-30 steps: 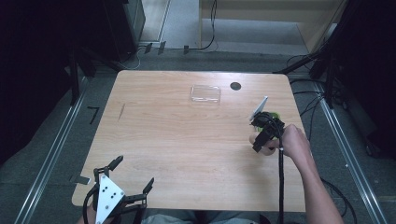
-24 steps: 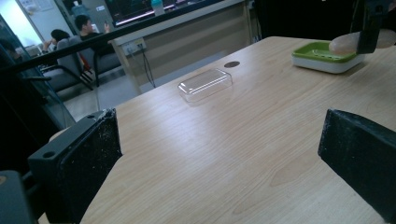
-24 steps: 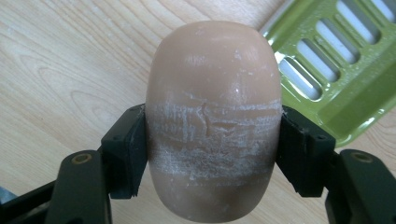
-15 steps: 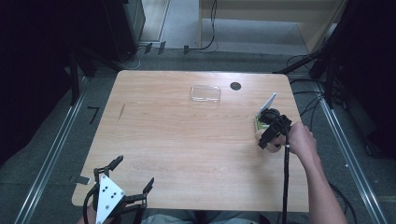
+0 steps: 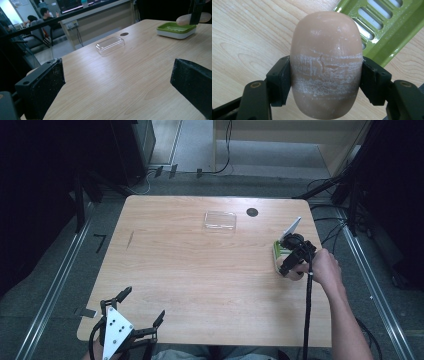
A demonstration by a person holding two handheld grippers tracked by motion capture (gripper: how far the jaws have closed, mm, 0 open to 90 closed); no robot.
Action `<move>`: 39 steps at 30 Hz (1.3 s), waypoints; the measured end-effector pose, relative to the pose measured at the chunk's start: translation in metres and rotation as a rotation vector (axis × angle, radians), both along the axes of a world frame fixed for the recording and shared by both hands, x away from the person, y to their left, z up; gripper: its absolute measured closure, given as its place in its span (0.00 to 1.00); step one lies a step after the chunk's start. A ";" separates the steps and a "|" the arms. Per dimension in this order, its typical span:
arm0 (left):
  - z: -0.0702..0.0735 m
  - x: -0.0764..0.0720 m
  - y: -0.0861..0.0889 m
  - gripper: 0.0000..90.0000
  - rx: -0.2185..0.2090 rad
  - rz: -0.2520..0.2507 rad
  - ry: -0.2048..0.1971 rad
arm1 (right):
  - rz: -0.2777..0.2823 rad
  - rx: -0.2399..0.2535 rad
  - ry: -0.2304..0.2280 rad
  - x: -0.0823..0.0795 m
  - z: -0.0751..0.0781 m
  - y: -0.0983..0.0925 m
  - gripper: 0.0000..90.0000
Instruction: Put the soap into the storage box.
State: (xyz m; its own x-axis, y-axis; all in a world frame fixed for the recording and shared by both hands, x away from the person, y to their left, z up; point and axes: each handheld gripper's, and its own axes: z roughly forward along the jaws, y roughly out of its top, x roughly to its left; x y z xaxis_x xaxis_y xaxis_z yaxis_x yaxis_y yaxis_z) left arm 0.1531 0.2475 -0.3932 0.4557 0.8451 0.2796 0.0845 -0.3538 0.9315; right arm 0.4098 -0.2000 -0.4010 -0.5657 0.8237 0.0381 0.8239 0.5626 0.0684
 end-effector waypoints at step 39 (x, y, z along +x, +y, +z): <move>0.000 0.000 0.001 0.00 -0.003 0.000 -0.001 | -0.161 0.039 -0.065 0.032 -0.013 -0.017 0.37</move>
State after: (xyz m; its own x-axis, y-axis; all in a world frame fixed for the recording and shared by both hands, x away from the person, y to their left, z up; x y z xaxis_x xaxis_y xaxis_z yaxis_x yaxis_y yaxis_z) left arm 0.1530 0.2482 -0.3933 0.4552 0.8462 0.2770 0.0841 -0.3506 0.9327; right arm 0.4421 -0.2173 -0.4141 -0.4288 0.9026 0.0393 0.8964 0.4196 0.1431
